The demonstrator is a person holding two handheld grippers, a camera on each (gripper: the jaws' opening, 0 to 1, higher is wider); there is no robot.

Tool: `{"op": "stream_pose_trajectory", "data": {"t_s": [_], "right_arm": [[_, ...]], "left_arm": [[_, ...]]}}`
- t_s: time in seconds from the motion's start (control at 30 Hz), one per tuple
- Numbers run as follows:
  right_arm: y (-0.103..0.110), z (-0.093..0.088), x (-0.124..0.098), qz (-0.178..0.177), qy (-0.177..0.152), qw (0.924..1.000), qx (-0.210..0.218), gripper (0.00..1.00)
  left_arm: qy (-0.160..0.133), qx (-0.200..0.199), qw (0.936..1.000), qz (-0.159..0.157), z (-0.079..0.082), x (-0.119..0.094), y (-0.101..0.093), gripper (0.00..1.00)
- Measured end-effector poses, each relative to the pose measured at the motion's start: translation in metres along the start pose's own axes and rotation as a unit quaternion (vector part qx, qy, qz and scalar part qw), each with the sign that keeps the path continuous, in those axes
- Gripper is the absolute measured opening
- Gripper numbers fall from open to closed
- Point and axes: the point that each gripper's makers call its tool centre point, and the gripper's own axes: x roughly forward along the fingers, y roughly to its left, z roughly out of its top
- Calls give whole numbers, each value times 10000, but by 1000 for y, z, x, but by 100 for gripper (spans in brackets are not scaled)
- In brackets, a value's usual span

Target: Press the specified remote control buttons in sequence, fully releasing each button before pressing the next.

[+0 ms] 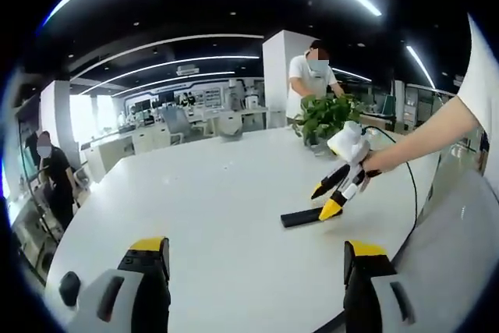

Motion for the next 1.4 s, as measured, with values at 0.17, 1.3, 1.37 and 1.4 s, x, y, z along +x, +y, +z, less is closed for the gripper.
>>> {"op": "stream_pose_trajectory", "data": {"t_s": [0.17,1.3,1.37,1.4], "right_arm": [[6,11,-30,-339,-605,9974,186,82],[96,-20,-201,-1860,-2138,9540,981,88],[99,-24,-198,-1881,-2113,9529,1090,87],[100,-26,-197,-1871,-2097,9532,1113,87]], "left_arm": [[-11,-7,10000,-34,0,0,-1,96],[-39,122,9999,-88,1,-3,-8,96],[14,215,9997,-128,-1,-2,-11,96],[32,240,9996,-141,-2,-2,-12,96]]}}
